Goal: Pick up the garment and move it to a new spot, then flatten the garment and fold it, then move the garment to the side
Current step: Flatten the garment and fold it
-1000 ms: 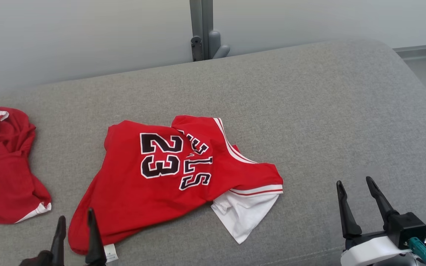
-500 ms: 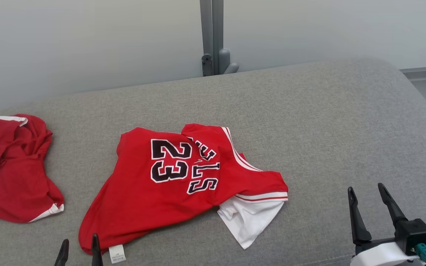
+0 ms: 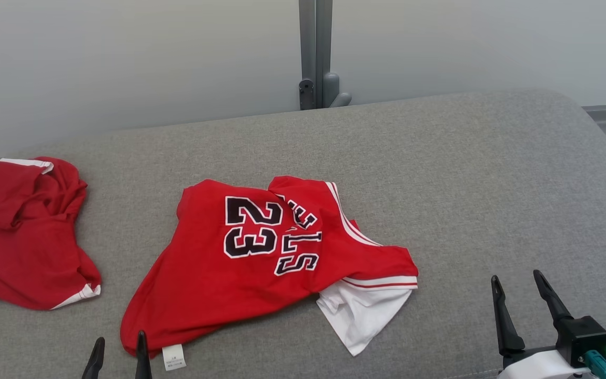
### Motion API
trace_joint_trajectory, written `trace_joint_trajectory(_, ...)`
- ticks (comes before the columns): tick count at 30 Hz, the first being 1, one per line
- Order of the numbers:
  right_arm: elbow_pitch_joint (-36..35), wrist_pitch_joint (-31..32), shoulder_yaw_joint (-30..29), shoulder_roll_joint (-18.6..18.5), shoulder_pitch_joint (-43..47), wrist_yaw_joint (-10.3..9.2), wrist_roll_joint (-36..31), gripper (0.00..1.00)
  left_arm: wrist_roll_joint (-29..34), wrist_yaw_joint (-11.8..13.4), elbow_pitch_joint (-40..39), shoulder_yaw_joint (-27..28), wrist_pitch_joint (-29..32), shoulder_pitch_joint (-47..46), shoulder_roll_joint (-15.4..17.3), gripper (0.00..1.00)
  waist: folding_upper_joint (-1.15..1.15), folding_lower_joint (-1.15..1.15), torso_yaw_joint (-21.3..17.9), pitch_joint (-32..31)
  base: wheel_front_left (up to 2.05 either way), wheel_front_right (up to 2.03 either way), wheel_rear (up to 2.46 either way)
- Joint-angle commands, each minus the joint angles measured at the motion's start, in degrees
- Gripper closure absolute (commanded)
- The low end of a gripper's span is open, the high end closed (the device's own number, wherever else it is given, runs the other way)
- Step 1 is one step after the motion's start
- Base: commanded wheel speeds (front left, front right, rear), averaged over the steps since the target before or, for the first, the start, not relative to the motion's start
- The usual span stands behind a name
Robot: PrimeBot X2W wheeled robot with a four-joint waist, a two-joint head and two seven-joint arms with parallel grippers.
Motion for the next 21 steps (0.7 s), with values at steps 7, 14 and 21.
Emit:
trace_joint_trajectory(7,0.67,-0.18,0.78,-0.14,-0.95,-0.04,0.0,0.0,-0.5,-0.33,0.51,0.33,-0.02,-0.61,-0.03,0.0,0.48,0.0,0.31,0.11,0.0,0.0,0.0)
trace_joint_trajectory(14,3.86,-0.18,4.96,-0.1,-1.01,-0.04,7.68,0.0,-1.72,-0.3,3.81,0.93,-0.02,0.34,-0.01,0.0,0.48,0.0,0.74,0.19,0.0,0.0,0.0)
trace_joint_trajectory(21,10.41,7.0,12.89,-0.15,-3.82,-0.04,14.13,0.0,-1.77,-0.44,10.89,0.52,-0.02,-1.98,1.29,0.0,0.48,0.0,1.36,1.06,0.0,0.0,0.0)
